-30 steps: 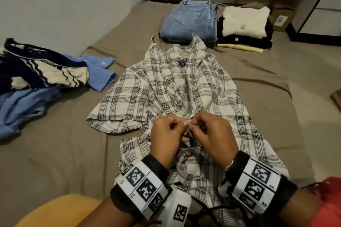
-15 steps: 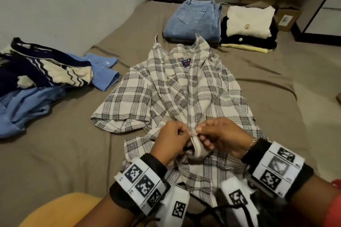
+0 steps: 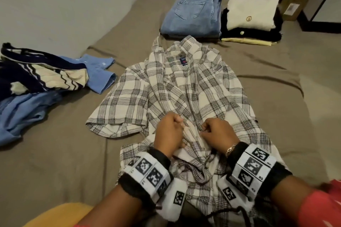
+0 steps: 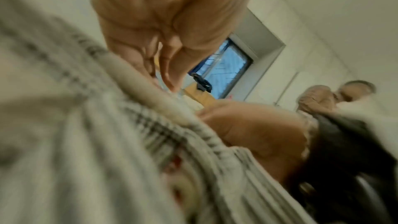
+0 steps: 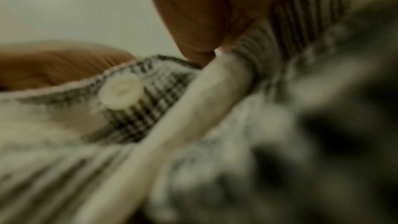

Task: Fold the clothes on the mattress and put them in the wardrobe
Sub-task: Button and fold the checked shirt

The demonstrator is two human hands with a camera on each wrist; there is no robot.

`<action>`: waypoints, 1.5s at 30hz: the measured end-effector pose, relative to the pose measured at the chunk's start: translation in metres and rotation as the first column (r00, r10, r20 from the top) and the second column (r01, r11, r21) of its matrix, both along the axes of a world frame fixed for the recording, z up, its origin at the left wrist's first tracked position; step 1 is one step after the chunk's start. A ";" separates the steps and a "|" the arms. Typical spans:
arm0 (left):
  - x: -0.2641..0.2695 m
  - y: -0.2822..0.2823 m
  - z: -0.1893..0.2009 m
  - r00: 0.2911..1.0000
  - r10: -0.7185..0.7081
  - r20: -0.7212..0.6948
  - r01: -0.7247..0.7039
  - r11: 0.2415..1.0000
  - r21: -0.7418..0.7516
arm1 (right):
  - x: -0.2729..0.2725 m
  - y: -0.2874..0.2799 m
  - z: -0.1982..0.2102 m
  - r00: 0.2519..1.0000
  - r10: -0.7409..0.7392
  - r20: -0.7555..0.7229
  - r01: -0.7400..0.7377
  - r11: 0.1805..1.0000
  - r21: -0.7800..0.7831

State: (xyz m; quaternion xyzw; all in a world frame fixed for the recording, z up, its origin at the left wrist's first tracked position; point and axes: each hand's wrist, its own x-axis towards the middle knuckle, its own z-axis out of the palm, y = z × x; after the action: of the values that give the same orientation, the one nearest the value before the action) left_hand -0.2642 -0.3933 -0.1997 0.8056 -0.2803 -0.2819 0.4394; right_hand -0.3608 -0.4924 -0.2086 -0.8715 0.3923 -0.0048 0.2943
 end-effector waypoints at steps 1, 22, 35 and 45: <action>0.005 -0.002 -0.004 0.996 0.050 -0.073 -0.050 0.999 0.002 | 0.000 -0.003 -0.001 1.000 -0.013 -0.002 0.013 1.000 0.008; -0.015 -0.004 0.014 0.987 0.023 -0.158 -0.054 0.978 -0.199 | -0.003 0.004 0.011 0.783 -0.289 0.551 0.138 0.944 0.300; -0.016 -0.003 0.014 0.973 0.104 -0.208 -0.155 0.956 -0.250 | -0.004 0.011 0.009 0.775 -0.202 0.598 0.031 0.958 0.283; -0.015 -0.002 0.014 0.971 0.112 -0.212 -0.174 0.939 -0.298 | -0.005 0.009 0.016 0.766 -0.254 0.591 -0.065 0.884 0.464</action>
State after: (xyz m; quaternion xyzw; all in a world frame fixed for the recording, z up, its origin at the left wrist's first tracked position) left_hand -0.2791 -0.3953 -0.1854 0.7125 -0.2185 -0.2772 0.6065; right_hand -0.3656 -0.4834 -0.1925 -0.7014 0.3038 -0.2220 0.6053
